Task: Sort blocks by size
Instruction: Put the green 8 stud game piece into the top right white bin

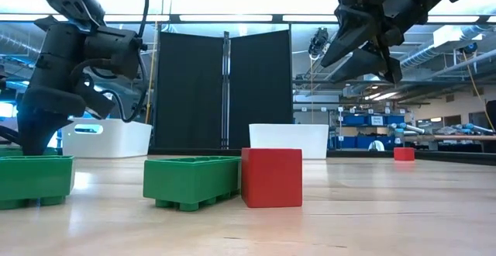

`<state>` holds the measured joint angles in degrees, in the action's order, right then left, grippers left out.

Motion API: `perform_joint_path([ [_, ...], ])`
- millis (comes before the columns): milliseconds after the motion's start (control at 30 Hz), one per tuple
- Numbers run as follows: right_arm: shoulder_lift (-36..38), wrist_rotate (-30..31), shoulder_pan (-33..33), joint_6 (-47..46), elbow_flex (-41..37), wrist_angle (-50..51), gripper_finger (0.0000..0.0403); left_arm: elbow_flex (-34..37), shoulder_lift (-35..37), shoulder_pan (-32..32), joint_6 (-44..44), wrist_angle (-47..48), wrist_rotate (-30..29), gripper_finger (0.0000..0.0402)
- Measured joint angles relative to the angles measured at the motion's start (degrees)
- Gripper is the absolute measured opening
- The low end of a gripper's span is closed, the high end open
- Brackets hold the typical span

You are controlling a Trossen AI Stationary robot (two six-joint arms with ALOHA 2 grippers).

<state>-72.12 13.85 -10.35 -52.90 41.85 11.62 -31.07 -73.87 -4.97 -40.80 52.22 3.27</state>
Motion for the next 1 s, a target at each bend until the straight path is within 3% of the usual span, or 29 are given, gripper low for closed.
perform_joint_path([
  [167,0.0,-0.3,0.0,2.1,0.0,0.1,0.0172,-0.1,0.0,0.0,-0.2,1.4,0.4,0.0147],
  [400,0.1,-6.1,0.0,8.6,0.0,3.1,0.0172,-4.9,0.0,0.1,-2.0,2.4,0.6,0.0153],
  [667,0.2,-6.7,-0.2,8.1,0.0,14.7,0.0172,-16.6,0.0,0.1,-3.4,2.8,-4.7,0.0151],
  [833,1.5,-4.0,-1.0,10.1,0.0,18.1,0.0172,-24.9,-1.7,0.1,-2.8,2.2,-9.9,0.0151],
  [1000,3.0,-0.4,-1.7,12.0,0.0,23.1,0.0172,-33.0,-5.7,-0.8,2.0,-1.4,-10.9,0.0151],
])
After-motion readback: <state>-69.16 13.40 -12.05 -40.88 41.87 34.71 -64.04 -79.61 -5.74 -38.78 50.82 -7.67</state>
